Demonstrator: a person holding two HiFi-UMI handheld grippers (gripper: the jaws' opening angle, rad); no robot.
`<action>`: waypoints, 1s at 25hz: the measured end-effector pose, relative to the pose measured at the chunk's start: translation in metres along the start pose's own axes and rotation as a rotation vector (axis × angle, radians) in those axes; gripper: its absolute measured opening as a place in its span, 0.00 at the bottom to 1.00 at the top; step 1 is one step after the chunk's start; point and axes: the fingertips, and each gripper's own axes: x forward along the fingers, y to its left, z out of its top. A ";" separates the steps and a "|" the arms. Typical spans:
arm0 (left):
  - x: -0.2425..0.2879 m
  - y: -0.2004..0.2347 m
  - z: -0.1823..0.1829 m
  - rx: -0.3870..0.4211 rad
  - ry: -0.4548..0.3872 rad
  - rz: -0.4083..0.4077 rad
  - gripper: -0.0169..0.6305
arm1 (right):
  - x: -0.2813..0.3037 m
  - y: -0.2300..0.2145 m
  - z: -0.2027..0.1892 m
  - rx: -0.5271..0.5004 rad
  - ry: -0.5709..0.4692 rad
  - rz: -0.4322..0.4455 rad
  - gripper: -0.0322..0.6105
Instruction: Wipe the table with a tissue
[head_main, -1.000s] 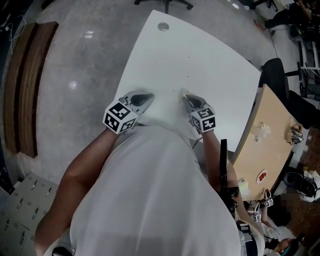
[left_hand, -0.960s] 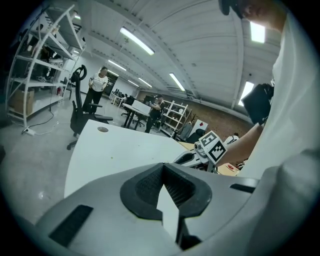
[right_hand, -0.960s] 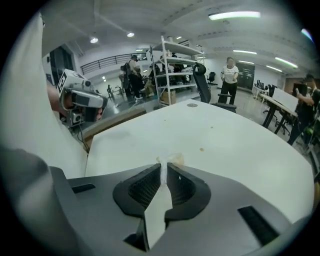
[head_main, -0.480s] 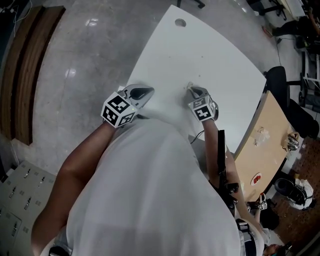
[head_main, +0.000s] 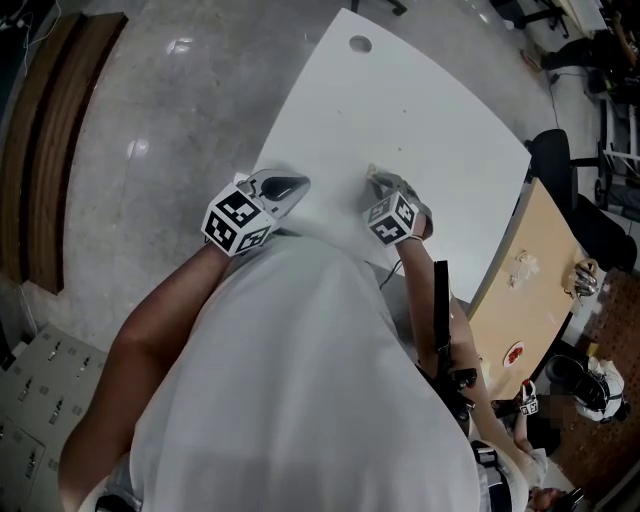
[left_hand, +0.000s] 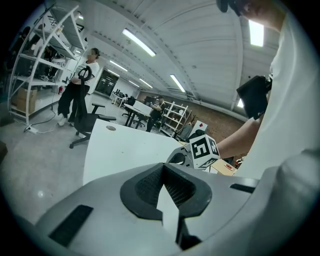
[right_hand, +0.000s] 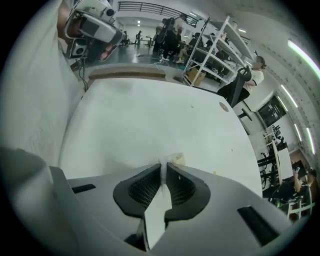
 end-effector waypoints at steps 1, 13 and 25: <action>-0.001 0.000 0.000 0.001 -0.001 -0.001 0.04 | 0.000 0.003 0.002 -0.014 0.000 0.007 0.12; -0.004 -0.004 -0.001 0.012 0.003 -0.031 0.04 | -0.015 0.050 0.028 -0.073 -0.121 0.211 0.12; 0.003 -0.005 0.004 0.050 0.019 -0.050 0.04 | -0.025 0.006 -0.020 0.478 -0.212 0.007 0.12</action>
